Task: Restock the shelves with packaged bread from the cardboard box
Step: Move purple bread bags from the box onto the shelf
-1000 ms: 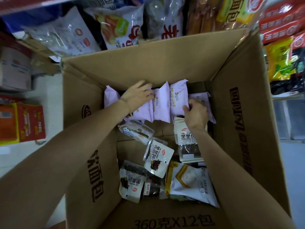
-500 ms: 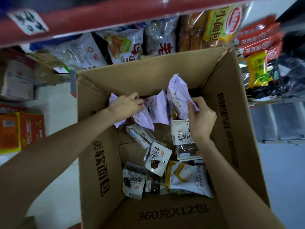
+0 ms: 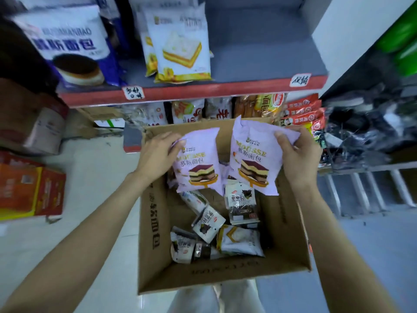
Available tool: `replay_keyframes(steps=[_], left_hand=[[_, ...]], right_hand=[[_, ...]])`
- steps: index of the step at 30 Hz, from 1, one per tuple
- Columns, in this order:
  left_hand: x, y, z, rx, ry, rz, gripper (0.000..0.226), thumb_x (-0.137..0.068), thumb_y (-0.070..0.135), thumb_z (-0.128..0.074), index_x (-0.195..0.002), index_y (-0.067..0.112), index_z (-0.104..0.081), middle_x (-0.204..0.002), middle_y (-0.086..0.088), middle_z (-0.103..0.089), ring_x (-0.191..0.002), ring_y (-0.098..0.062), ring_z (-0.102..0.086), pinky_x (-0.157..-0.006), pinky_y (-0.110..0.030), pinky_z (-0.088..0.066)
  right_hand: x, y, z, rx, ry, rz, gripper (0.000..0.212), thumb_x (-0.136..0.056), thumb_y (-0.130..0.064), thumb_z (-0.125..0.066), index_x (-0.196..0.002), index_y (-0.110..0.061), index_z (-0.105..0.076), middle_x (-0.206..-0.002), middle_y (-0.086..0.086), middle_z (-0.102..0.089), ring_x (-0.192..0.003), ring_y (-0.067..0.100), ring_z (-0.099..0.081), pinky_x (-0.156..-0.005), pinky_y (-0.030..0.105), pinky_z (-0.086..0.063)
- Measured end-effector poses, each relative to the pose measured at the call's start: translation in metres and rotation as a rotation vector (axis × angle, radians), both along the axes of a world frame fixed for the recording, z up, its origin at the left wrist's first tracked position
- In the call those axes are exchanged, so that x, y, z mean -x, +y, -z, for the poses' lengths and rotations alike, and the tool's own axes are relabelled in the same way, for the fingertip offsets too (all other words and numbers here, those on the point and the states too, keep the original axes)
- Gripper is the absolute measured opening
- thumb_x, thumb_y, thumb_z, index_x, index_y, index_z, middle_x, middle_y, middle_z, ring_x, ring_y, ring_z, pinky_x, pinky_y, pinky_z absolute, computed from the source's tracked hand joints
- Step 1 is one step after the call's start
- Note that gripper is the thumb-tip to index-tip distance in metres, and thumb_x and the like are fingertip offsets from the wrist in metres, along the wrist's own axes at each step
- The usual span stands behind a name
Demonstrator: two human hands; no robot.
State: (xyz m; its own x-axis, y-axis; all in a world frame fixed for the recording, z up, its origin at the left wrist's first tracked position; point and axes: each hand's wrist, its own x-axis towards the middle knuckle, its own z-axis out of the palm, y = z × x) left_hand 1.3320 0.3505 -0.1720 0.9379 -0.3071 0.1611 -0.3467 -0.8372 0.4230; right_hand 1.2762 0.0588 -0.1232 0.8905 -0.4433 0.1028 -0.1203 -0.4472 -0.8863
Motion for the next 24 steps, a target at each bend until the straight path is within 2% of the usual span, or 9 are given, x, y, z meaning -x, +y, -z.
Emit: replay_keyframes(steps=[2, 5, 7, 9, 11, 14, 18, 21, 24], left_hand=[[0.003, -0.004, -0.02, 0.074, 0.015, -0.037, 0.04, -0.096, 0.042, -0.037, -0.098, 0.011, -0.063, -0.085, -0.001, -0.061, -0.085, -0.028, -0.059, -0.061, -0.032, -0.035], [0.005, -0.01, -0.047, 0.131, 0.006, -0.062, 0.034, -0.099, 0.037, -0.038, -0.086, 0.012, -0.056, -0.073, 0.007, -0.043, -0.07, -0.024, -0.049, -0.056, -0.031, -0.027], [0.005, -0.014, -0.066, 0.149, -0.039, -0.078, 0.032, -0.099, 0.037, -0.037, -0.081, 0.015, -0.051, -0.07, 0.009, -0.038, -0.067, -0.018, -0.042, -0.054, -0.032, -0.028], [0.004, -0.018, -0.084, 0.159, -0.11, -0.096, 0.03, -0.098, 0.034, -0.039, -0.084, 0.013, -0.054, -0.073, 0.009, -0.04, -0.067, -0.014, -0.039, -0.054, -0.031, -0.029], [0.002, -0.027, -0.1, 0.177, -0.165, -0.109, 0.027, -0.098, 0.031, -0.041, -0.085, 0.013, -0.056, -0.076, 0.008, -0.042, -0.069, -0.011, -0.039, -0.057, -0.029, -0.024], [-0.002, -0.05, -0.119, 0.209, -0.212, -0.143, 0.027, -0.098, 0.03, -0.041, -0.083, 0.012, -0.055, -0.076, 0.008, -0.042, -0.069, -0.009, -0.038, -0.058, -0.028, -0.021], [-0.017, -0.091, -0.14, 0.293, -0.28, -0.236, 0.027, -0.098, 0.03, -0.042, -0.086, 0.01, -0.057, -0.079, 0.005, -0.048, -0.071, -0.014, -0.045, -0.06, -0.033, -0.035], [-0.03, -0.117, -0.152, 0.404, -0.336, -0.326, 0.025, -0.098, 0.027, -0.044, -0.085, 0.01, -0.057, -0.079, 0.004, -0.05, -0.073, -0.016, -0.049, -0.063, -0.035, -0.038], [-0.047, -0.138, -0.151, 0.396, -0.368, -0.381, 0.025, -0.098, 0.025, -0.044, -0.083, 0.009, -0.056, -0.076, 0.0, -0.051, -0.07, -0.018, -0.048, -0.061, -0.034, -0.035]], right_hand=[[-0.004, -0.002, -0.027, 0.023, -0.03, -0.034, 0.005, -0.09, -0.02, -0.061, -0.093, -0.016, -0.06, -0.071, -0.011, -0.059, -0.066, 0.011, -0.055, -0.059, 0.025, -0.043], [-0.01, -0.005, -0.061, 0.097, -0.056, -0.112, 0.002, -0.091, -0.021, -0.059, -0.092, -0.021, -0.058, -0.072, 0.004, -0.063, -0.067, 0.025, -0.057, -0.058, 0.033, -0.045], [-0.015, -0.007, -0.082, 0.081, -0.098, -0.159, 0.002, -0.092, -0.021, -0.058, -0.093, -0.02, -0.057, -0.067, 0.005, -0.06, -0.058, 0.016, -0.06, -0.055, 0.034, -0.046], [-0.02, -0.012, -0.099, 0.041, -0.149, -0.22, 0.003, -0.093, -0.017, -0.057, -0.095, -0.017, -0.055, -0.067, -0.006, -0.057, -0.05, -0.003, -0.056, -0.052, 0.022, -0.043], [-0.026, -0.019, -0.11, 0.008, -0.209, -0.26, 0.003, -0.094, -0.016, -0.055, -0.095, -0.016, -0.052, -0.068, -0.009, -0.054, -0.05, -0.005, -0.051, -0.05, 0.015, -0.038], [-0.045, -0.035, -0.122, -0.022, -0.306, -0.286, 0.004, -0.095, -0.016, -0.053, -0.094, -0.016, -0.049, -0.073, -0.013, -0.051, -0.059, -0.008, -0.047, -0.055, 0.009, -0.034], [-0.091, -0.062, -0.128, -0.036, -0.352, -0.381, 0.005, -0.095, -0.016, -0.053, -0.096, -0.018, -0.049, -0.075, -0.014, -0.052, -0.059, -0.007, -0.047, -0.059, 0.01, -0.036], [-0.136, -0.079, -0.128, 0.006, -0.376, -0.44, 0.003, -0.096, -0.021, -0.052, -0.095, -0.019, -0.049, -0.077, -0.014, -0.053, -0.062, -0.003, -0.044, -0.06, 0.013, -0.035], [-0.177, -0.088, -0.116, 0.058, -0.33, -0.509, 0.006, -0.096, -0.024, -0.052, -0.094, -0.019, -0.05, -0.08, 0.002, -0.055, -0.064, 0.005, -0.043, -0.062, 0.023, -0.037]])
